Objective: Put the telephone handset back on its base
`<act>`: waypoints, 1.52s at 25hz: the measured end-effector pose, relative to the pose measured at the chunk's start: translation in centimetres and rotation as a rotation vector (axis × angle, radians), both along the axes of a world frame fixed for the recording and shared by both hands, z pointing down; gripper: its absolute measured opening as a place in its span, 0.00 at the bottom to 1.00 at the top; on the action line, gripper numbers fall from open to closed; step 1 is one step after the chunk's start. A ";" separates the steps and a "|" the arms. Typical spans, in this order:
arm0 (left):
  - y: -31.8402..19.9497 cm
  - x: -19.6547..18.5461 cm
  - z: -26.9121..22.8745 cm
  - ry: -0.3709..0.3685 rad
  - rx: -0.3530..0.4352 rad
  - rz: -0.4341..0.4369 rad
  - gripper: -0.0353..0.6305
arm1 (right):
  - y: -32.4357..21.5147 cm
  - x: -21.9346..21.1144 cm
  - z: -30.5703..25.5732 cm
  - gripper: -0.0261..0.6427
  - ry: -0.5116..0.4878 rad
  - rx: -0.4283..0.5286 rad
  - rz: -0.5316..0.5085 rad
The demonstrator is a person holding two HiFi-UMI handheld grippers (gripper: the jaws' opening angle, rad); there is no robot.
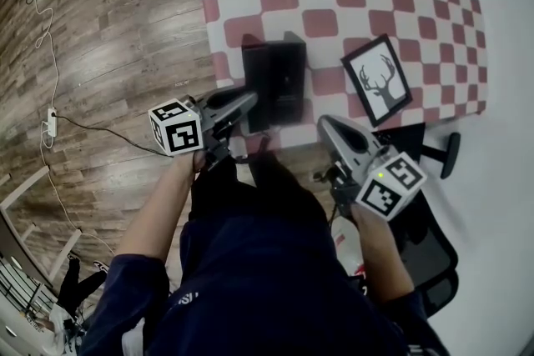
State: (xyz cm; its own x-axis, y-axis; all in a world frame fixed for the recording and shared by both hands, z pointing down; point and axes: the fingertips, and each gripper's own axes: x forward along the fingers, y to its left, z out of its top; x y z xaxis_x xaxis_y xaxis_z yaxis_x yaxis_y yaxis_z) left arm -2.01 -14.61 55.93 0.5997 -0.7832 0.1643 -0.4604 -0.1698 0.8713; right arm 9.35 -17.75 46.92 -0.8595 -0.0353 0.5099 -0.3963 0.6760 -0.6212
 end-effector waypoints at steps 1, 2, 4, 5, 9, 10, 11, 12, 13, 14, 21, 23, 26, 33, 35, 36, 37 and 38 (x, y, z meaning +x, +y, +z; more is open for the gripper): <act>0.0 0.0 0.2 0.000 -0.008 0.000 0.19 | 0.0 0.0 0.0 0.06 0.001 -0.002 -0.001; 0.0 -0.1 0.4 0.003 -0.017 -0.001 0.19 | 0.0 0.0 0.1 0.06 0.001 -0.004 -0.001; -0.1 -0.1 0.7 0.006 -0.025 -0.002 0.19 | -0.2 0.0 0.2 0.06 0.004 -0.004 0.002; -0.1 -0.1 0.7 0.007 -0.026 -0.002 0.19 | -0.3 0.1 0.2 0.06 0.005 -0.003 0.005; -0.3 0.0 1.0 0.007 -0.035 0.002 0.19 | -0.5 0.1 0.3 0.06 0.004 -0.003 0.011; -0.3 0.0 1.0 0.001 -0.036 0.004 0.19 | -0.4 0.0 0.3 0.06 0.003 -0.005 0.010; -0.4 -0.1 1.1 -0.004 -0.038 0.005 0.19 | -0.3 0.0 0.3 0.06 0.003 -0.006 0.008; -0.5 -0.1 1.2 -0.010 -0.041 0.004 0.20 | -0.2 -0.1 0.3 0.06 0.003 -0.007 0.006; -0.5 -0.2 1.3 -0.016 -0.044 0.001 0.20 | -0.2 -0.2 0.3 0.06 0.003 -0.008 0.005; -0.5 -0.3 1.4 -0.025 -0.048 -0.004 0.20 | -0.1 -0.3 0.3 0.06 0.002 -0.008 0.004; -0.5 -0.7 1.7 -0.124 -0.073 -0.005 0.25 | 0.0 -0.7 0.0 0.06 -0.004 0.001 0.000; -0.5 -0.6 1.7 -0.126 -0.077 -0.001 0.24 | 0.1 -0.9 -0.2 0.06 -0.007 0.004 0.000; -0.4 -0.6 1.5 -0.131 -0.078 0.001 0.25 | 0.2 -1.0 -0.4 0.06 -0.009 0.007 0.002; 0.5 -0.7 0.6 -0.150 -0.081 0.015 0.27 | 0.1 -1.5 -1.6 0.06 -0.029 0.029 0.011; 0.8 -1.0 0.3 -0.155 -0.081 0.011 0.27 | 0.1 -1.5 -2.0 0.06 -0.035 0.036 0.017; 0.9 -1.1 0.1 -0.158 -0.080 0.010 0.27 | 0.1 -1.5 -2.3 0.06 -0.038 0.040 0.020; 1.0 -1.3 -0.2 -0.161 -0.079 0.010 0.27 | 0.1 -1.6 -2.5 0.06 -0.042 0.044 0.024; 1.2 -1.4 -0.4 -0.164 -0.078 0.009 0.27 | 0.1 -1.6 -2.7 0.06 -0.046 0.048 0.029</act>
State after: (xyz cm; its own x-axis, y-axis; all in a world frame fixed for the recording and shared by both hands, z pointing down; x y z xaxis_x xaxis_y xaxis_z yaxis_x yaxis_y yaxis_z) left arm -3.43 -13.41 55.55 0.5669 -0.7588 0.3208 -0.5964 -0.1093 0.7952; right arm 7.76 -17.67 44.21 -0.8805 -0.0835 0.4667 -0.3874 0.6941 -0.6067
